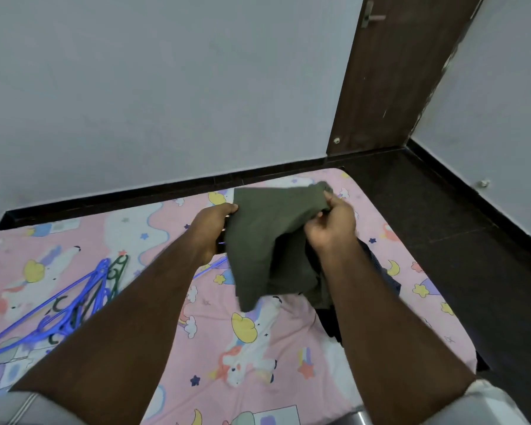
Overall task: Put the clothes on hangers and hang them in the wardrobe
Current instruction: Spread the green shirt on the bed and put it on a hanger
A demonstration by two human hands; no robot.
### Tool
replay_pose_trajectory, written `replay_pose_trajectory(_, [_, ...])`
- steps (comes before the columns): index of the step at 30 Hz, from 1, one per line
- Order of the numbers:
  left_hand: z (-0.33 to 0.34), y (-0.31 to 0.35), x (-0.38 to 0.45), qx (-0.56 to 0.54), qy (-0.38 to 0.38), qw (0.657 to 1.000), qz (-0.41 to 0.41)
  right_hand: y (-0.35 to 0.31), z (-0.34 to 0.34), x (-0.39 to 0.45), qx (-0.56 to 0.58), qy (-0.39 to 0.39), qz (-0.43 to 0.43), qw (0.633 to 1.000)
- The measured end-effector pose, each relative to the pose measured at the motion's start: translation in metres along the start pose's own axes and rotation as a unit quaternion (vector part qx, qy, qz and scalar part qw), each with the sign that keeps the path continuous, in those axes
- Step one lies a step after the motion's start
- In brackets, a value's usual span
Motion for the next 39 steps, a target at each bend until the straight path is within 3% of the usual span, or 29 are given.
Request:
replay_pose_trajectory(4, [0.004,0.011,-0.012,0.062,-0.050,0.996,0.032,-0.033,0.067,-0.024,-0.001,-0.108,-0.050,0.993])
replay_pose_trajectory(7, [0.012,0.021,-0.017,0.137,-0.042,0.985,0.094,-0.038,0.098,-0.039,-0.089,-0.115,-0.076,0.986])
replay_pose_trajectory(10, [0.021,0.030,-0.025,0.244,-0.053,0.954,0.164,-0.020,0.108,-0.048,-0.147,-0.129,-0.045,0.980])
replay_pose_trajectory(12, [0.027,0.034,-0.023,0.251,-0.062,0.945,0.199,-0.013,0.119,-0.058,-0.148,-0.171,-0.023,0.974])
replay_pose_trajectory(15, [0.038,0.042,-0.028,0.206,-0.056,0.955,0.208,-0.009,0.137,-0.074,-0.174,-0.230,-0.004,0.957])
replay_pose_trajectory(17, [0.044,0.049,-0.031,0.108,-0.030,0.973,0.201,-0.009,0.139,-0.077,-0.222,-0.237,-0.006,0.946])
replay_pose_trajectory(21, [0.033,0.056,-0.040,-0.120,0.006,0.985,0.122,-0.022,0.099,-0.058,-0.348,-0.094,-0.087,0.929])
replay_pose_trajectory(23, [0.025,0.055,-0.041,-0.167,-0.010,0.980,0.110,-0.025,0.061,-0.044,-0.455,-0.010,-0.131,0.880])
replay_pose_trajectory(24, [0.022,0.054,-0.043,-0.185,-0.010,0.977,0.108,-0.022,0.038,-0.034,-0.542,0.014,-0.139,0.828])
replay_pose_trajectory(28, [0.018,0.058,-0.048,-0.250,-0.026,0.965,0.077,0.011,-0.025,-0.020,-0.786,-0.035,-0.048,0.616])
replay_pose_trajectory(29, [0.018,0.061,-0.049,-0.247,-0.035,0.966,0.070,0.018,-0.027,-0.023,-0.815,-0.039,-0.051,0.576])
replay_pose_trajectory(30, [0.018,0.064,-0.048,-0.233,-0.048,0.969,0.069,0.022,-0.024,-0.024,-0.826,-0.035,-0.071,0.558])
replay_pose_trajectory(33, [0.016,0.072,-0.047,-0.153,-0.092,0.980,0.085,0.024,0.003,-0.028,-0.800,-0.009,-0.169,0.576])
replay_pose_trajectory(36, [0.002,0.063,-0.040,-0.061,-0.060,0.992,0.097,0.014,0.037,-0.029,-0.701,0.014,-0.231,0.675])
replay_pose_trajectory(39, [-0.017,0.040,-0.029,0.066,0.034,0.986,0.150,-0.003,0.073,-0.033,-0.601,0.041,-0.258,0.755])
Point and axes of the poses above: each hand's wrist, its own x-axis towards the middle knuckle, its own z-axis out of the palm, y = z × x, the point moved 2 cm from there along x, towards the middle knuckle
